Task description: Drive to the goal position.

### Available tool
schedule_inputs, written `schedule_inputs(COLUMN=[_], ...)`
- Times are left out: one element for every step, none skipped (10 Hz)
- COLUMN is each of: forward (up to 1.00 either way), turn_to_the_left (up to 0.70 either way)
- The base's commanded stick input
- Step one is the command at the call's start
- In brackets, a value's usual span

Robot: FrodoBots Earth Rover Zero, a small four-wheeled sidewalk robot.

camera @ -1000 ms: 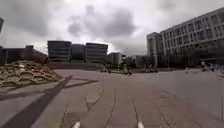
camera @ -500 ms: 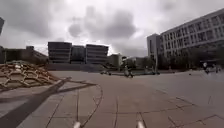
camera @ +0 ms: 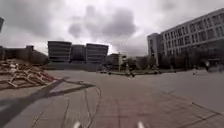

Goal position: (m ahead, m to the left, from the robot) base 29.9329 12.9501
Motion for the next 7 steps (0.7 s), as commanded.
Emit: schedule_inputs(forward=[1.0, 1.0, 1.0, 1.0, 1.0, 1.0, 1.0], turn_to_the_left=[0.4, 0.4, 0.36, 0.02, 0.0, 0.0, 0.0])
